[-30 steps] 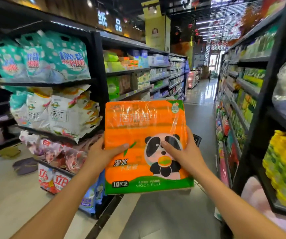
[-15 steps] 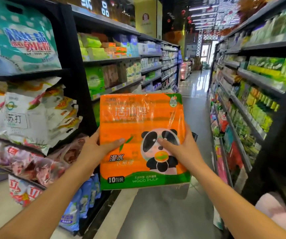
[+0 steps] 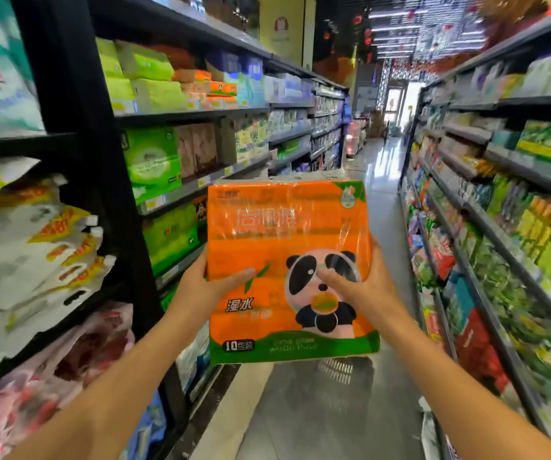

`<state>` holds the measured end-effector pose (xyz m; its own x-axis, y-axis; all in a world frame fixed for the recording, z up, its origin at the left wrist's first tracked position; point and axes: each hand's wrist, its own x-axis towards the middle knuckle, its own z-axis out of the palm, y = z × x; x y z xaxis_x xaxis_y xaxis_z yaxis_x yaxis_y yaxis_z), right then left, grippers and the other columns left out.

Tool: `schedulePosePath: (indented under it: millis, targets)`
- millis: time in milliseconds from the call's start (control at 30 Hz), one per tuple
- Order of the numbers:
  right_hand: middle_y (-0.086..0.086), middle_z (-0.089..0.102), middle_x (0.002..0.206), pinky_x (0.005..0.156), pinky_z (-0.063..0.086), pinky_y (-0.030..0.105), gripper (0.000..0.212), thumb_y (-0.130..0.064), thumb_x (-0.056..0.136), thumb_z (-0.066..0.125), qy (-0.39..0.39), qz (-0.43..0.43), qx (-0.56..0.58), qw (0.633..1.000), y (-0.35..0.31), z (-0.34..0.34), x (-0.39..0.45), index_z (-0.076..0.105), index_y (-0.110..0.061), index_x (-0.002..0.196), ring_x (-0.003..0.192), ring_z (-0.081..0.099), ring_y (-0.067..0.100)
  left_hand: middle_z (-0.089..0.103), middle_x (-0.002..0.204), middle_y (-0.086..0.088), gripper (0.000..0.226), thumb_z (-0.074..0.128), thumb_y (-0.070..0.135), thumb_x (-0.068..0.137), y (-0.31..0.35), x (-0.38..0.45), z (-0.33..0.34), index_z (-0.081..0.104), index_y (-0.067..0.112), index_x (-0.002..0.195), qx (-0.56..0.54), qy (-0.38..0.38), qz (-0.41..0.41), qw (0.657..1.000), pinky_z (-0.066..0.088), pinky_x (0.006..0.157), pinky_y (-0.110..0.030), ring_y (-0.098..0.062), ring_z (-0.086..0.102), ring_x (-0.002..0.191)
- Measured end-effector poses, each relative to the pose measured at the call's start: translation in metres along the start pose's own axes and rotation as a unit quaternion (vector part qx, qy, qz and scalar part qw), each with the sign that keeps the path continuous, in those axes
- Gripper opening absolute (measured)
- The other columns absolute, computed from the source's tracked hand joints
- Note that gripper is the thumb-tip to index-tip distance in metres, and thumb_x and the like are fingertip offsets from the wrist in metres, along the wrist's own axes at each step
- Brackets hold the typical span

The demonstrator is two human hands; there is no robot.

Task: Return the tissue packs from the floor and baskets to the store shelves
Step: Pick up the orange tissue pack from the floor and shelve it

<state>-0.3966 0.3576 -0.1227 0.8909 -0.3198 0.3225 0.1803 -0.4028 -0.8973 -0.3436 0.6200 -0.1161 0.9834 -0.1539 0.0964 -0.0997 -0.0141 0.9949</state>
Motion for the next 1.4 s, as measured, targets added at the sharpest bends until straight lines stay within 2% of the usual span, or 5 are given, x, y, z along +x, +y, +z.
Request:
schedulePosePath:
  millis: [200,400,800,1133,1400]
  targets:
    - [-0.01,0.055,0.135,0.084,0.049,0.026,0.098,-0.045,0.072,0.084,0.004,-0.01,0.033,0.999,0.057,-0.01,0.108,0.024,-0.038,0.15,0.117,0.057,0.015,0.075,0.113,0.007,0.074,0.088,0.04,0.067,-0.015,0.108,0.053,0.054,0.037,0.132,0.004,0.009,0.002,1.0,0.062,0.074,-0.04,-0.014,0.076,0.089]
    - [-0.032,0.05,0.115,0.092,0.049,0.033,0.096,-0.047,0.072,0.083,-0.012,-0.027,0.029,0.999,0.085,-0.012,0.215,0.027,-0.037,0.149,0.109,0.054,0.008,0.076,0.107,0.011,0.067,0.084,0.03,0.077,-0.016,0.2,0.086,0.052,0.037,0.135,-0.008,0.016,0.01,1.0,0.061,0.064,-0.03,-0.014,0.076,0.089]
    - [-0.015,0.053,0.134,0.099,0.049,0.042,0.106,-0.055,0.069,0.082,-0.032,-0.04,-0.003,0.999,0.144,0.051,0.404,0.02,-0.039,0.152,0.12,0.055,0.016,0.074,0.116,0.009,0.07,0.085,0.034,0.077,-0.051,0.392,0.082,0.05,0.042,0.137,-0.01,0.042,0.028,0.999,0.061,0.077,-0.037,-0.013,0.075,0.095]
    - [-0.041,0.042,0.114,0.1,0.047,0.041,0.107,-0.057,0.068,0.081,-0.069,-0.071,-0.038,0.994,0.173,0.113,0.558,0.016,-0.042,0.152,0.117,0.051,0.01,0.075,0.112,0.004,0.066,0.085,0.026,0.077,-0.079,0.554,0.063,0.054,0.03,0.135,-0.04,0.072,0.018,0.996,0.06,0.066,-0.027,-0.011,0.076,0.088]
    - [-0.036,0.046,0.116,0.077,0.045,0.007,0.117,-0.031,0.064,0.092,-0.171,-0.066,-0.007,0.983,0.217,0.158,0.661,0.015,-0.039,0.151,0.096,0.051,-0.02,0.073,0.112,0.009,0.067,0.085,0.033,0.076,-0.098,0.645,0.048,0.053,0.032,0.135,0.001,0.109,0.003,0.994,0.061,0.07,-0.029,-0.012,0.075,0.092]
